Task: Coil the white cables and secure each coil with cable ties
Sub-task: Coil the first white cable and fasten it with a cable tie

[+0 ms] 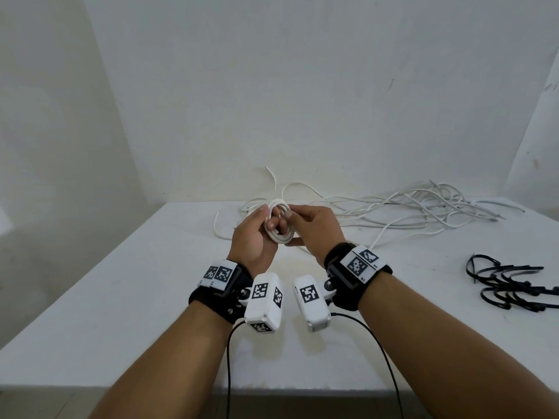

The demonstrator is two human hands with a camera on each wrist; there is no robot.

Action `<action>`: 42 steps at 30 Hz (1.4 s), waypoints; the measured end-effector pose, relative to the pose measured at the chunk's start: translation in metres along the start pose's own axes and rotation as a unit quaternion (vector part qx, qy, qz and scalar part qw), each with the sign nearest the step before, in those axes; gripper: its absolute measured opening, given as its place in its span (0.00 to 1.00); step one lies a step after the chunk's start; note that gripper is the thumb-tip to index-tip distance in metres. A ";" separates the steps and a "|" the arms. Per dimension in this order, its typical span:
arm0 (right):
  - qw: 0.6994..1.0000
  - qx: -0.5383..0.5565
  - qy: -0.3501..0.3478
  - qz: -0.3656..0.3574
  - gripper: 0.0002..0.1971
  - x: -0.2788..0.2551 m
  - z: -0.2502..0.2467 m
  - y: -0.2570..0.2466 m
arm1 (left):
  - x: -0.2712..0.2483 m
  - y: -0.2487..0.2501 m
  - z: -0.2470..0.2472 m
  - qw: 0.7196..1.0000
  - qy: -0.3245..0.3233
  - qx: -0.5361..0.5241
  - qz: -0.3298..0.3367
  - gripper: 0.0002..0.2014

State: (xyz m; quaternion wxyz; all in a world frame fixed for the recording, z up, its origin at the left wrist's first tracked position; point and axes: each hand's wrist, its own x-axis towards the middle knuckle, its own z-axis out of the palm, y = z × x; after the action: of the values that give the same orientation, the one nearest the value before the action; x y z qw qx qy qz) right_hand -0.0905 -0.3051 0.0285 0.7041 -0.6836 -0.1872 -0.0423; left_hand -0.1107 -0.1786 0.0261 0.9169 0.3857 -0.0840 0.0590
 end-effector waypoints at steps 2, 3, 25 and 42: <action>1.000 -0.029 -0.010 -0.003 0.10 0.002 -0.001 0.001 | -0.001 -0.002 -0.003 1.000 0.004 0.005 -0.006 0.14; 0.999 -0.039 -0.012 -0.005 0.11 0.003 -0.002 0.002 | -0.001 -0.003 -0.003 1.000 0.002 0.014 -0.010 0.14; 0.894 -0.401 -0.098 -0.176 0.11 0.005 -0.014 -0.023 | 0.010 0.000 0.006 0.922 0.084 0.374 0.043 0.17; 0.798 -0.579 -0.165 -0.045 0.16 -0.017 -0.046 -0.036 | 0.014 0.000 0.022 0.952 -0.074 0.178 -0.236 0.23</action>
State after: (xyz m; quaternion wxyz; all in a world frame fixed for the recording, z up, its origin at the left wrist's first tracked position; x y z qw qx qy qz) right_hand -0.1084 -0.3553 0.0572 0.1333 -0.9512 -0.2716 -0.0606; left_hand -0.0990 -0.1936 0.0437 0.8123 0.5548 -0.0467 -0.1737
